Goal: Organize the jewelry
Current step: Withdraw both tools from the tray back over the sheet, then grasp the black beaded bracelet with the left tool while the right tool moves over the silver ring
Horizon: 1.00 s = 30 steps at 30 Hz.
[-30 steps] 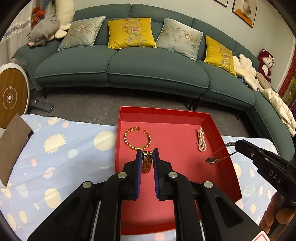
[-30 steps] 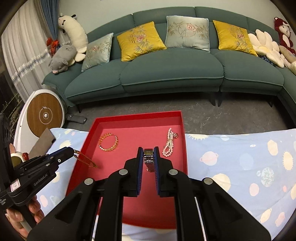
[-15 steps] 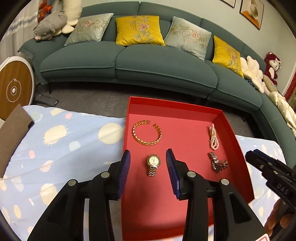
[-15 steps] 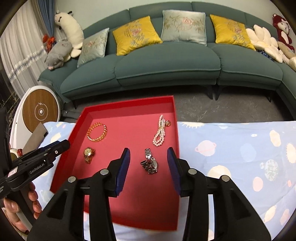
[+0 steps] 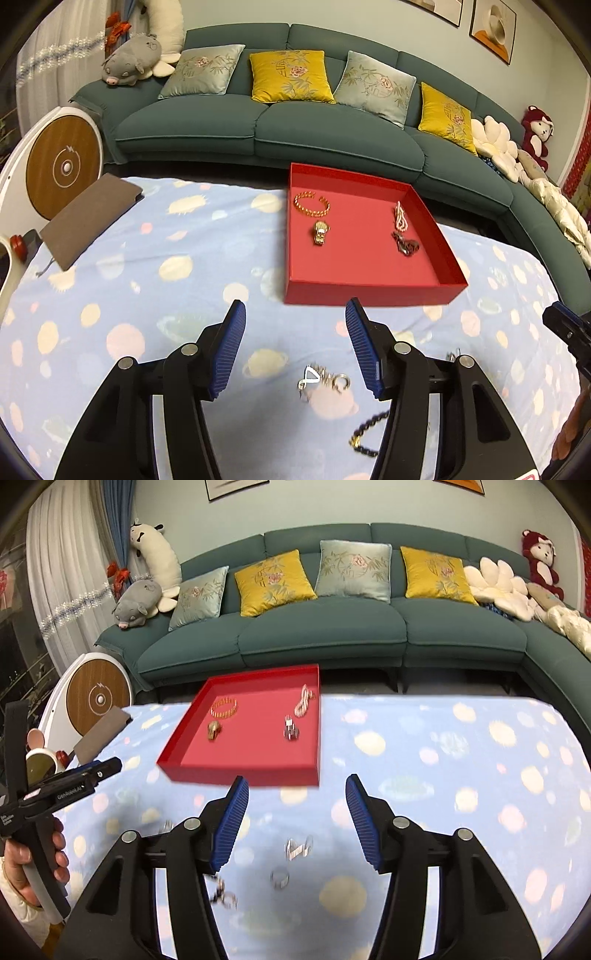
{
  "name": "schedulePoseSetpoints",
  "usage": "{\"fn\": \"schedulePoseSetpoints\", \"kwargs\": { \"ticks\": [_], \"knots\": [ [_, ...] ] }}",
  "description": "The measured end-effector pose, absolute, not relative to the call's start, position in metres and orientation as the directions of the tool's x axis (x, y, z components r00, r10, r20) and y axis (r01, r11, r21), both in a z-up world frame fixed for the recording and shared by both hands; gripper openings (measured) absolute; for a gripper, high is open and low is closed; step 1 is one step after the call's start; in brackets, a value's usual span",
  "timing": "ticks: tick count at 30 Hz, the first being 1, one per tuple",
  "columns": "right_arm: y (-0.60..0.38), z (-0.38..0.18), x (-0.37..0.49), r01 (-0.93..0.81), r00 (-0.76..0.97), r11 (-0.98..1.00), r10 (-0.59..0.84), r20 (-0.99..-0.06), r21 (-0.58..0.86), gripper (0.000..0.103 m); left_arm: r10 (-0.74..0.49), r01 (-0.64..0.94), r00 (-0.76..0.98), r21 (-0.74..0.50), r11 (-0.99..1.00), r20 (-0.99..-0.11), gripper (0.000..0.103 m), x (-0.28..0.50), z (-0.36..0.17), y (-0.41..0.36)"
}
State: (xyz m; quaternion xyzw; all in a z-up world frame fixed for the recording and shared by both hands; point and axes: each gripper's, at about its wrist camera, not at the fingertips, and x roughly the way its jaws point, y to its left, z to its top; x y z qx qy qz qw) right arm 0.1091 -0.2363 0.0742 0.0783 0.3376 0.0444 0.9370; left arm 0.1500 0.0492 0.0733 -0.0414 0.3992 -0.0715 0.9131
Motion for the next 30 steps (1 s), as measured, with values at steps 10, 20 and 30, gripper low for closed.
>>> {"fn": "schedulePoseSetpoints", "kwargs": {
  "ticks": [10, 20, 30],
  "knots": [
    [-0.227, 0.023, 0.065, -0.04, 0.692, 0.985, 0.149, -0.707, 0.169, 0.053, -0.184, 0.084, 0.597, -0.168, 0.982, -0.781, 0.054, 0.082, 0.027, 0.05],
    [-0.216, 0.0, 0.069, -0.052, 0.661, 0.989, 0.138, -0.738, 0.139, 0.053, -0.17, 0.088, 0.576, -0.147, 0.985, -0.8, 0.054, 0.09, 0.011, 0.041],
    [-0.209, -0.011, 0.091, -0.052, 0.642, 0.99, 0.135, -0.755, 0.133, 0.049, -0.166, 0.083, 0.578, -0.145, 0.986, -0.799, 0.054, 0.1, 0.012, 0.034]
  ]
}}
